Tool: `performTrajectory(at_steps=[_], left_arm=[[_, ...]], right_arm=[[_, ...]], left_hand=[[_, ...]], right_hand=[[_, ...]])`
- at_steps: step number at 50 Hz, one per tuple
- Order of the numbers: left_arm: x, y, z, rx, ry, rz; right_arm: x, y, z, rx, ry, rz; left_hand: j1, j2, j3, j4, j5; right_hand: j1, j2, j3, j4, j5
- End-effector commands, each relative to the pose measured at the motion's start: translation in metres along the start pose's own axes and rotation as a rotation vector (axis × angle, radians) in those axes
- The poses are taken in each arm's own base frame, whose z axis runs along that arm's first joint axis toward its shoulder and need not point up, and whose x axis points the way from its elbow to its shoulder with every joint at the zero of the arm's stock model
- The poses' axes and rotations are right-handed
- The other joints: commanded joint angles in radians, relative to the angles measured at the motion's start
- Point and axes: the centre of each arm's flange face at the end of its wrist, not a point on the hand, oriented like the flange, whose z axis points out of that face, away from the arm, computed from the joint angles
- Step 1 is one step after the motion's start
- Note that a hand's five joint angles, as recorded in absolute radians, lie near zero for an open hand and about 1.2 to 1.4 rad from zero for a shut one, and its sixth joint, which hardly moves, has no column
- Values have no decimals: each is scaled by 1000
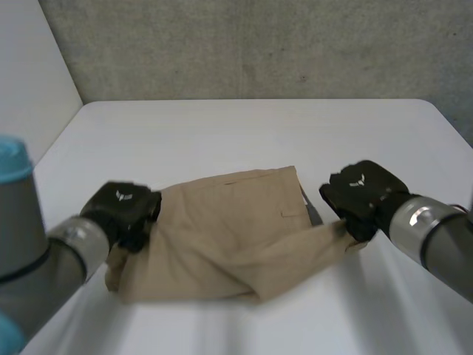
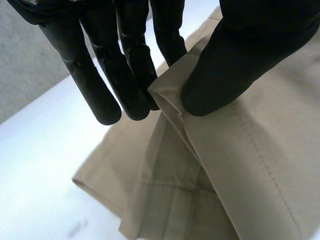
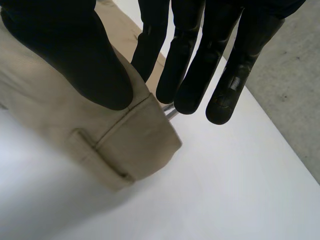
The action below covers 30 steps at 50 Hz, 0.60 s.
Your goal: Fold the shorts.
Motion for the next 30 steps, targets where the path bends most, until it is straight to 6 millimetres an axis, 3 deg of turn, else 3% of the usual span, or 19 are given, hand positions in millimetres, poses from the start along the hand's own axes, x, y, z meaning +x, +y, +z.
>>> performTrajectory(at_steps=[1, 2, 4, 5, 6, 8, 9, 13, 16, 17, 18, 21, 22, 23, 24, 25, 30], left_arm=[[-26, -75, 45, 245, -91, 8], [-35, -102, 48, 332, -120, 9], [-44, -128, 48, 429, -152, 5], [-53, -156, 43, 545, -190, 1], [-58, -169, 40, 608, -211, -1], [-62, -182, 37, 670, -233, -3], [-69, -207, 28, 828, -285, -9], [-69, -220, 17, 963, -317, -16], [-63, -203, 24, 916, -297, -15], [-57, -188, 32, 870, -276, -13], [-54, -180, 36, 846, -266, -12], [-42, -147, 52, 739, -228, -14], [-40, -139, 55, 714, -219, -14], [-33, -120, 63, 654, -198, -12], [-33, -120, 63, 653, -198, -12], [-23, -89, 76, 558, -168, -11], [-11, -52, 81, 445, -129, -9]], right_arm=[[54, -50, 36, 237, 229, 3], [75, -75, 35, 347, 324, 23], [95, -98, 31, 465, 412, 50], [104, -108, 29, 524, 452, 64], [120, -128, 22, 640, 528, 90], [134, -142, 15, 737, 593, 119], [142, -152, 8, 818, 632, 137], [142, -165, -9, 882, 639, 141], [133, -157, -9, 828, 600, 157], [128, -151, -6, 797, 579, 160], [111, -130, 5, 697, 508, 170], [99, -112, 12, 626, 464, 183], [80, -86, 21, 523, 404, 200], [74, -77, 24, 491, 384, 206], [68, -68, 26, 460, 369, 212], [57, -53, 30, 410, 341, 227], [38, -18, 37, 301, 294, 258]], left_hand=[[299, 206, 209, 198, 235], [299, 206, 209, 198, 235], [299, 206, 209, 198, 235], [299, 206, 209, 198, 235], [299, 206, 209, 198, 235], [299, 206, 209, 198, 235], [299, 206, 209, 198, 235], [299, 206, 209, 198, 235], [299, 206, 209, 198, 235], [299, 206, 209, 198, 235], [299, 206, 209, 198, 235], [299, 206, 209, 198, 235], [299, 206, 209, 198, 235], [299, 206, 209, 198, 235], [299, 206, 209, 198, 235], [299, 206, 209, 198, 235], [299, 206, 209, 198, 235]], right_hand=[[435, 220, 221, 208, 238], [435, 220, 221, 208, 238], [435, 220, 221, 208, 238], [435, 220, 221, 208, 238], [435, 220, 221, 208, 238], [435, 220, 221, 208, 238], [435, 220, 221, 208, 238], [435, 220, 221, 208, 238], [435, 220, 221, 208, 238], [435, 220, 221, 208, 238], [435, 220, 221, 208, 238], [435, 220, 221, 208, 238], [435, 220, 221, 208, 238], [435, 220, 221, 208, 238], [435, 220, 221, 208, 238], [435, 220, 221, 208, 238], [435, 220, 221, 208, 238]])
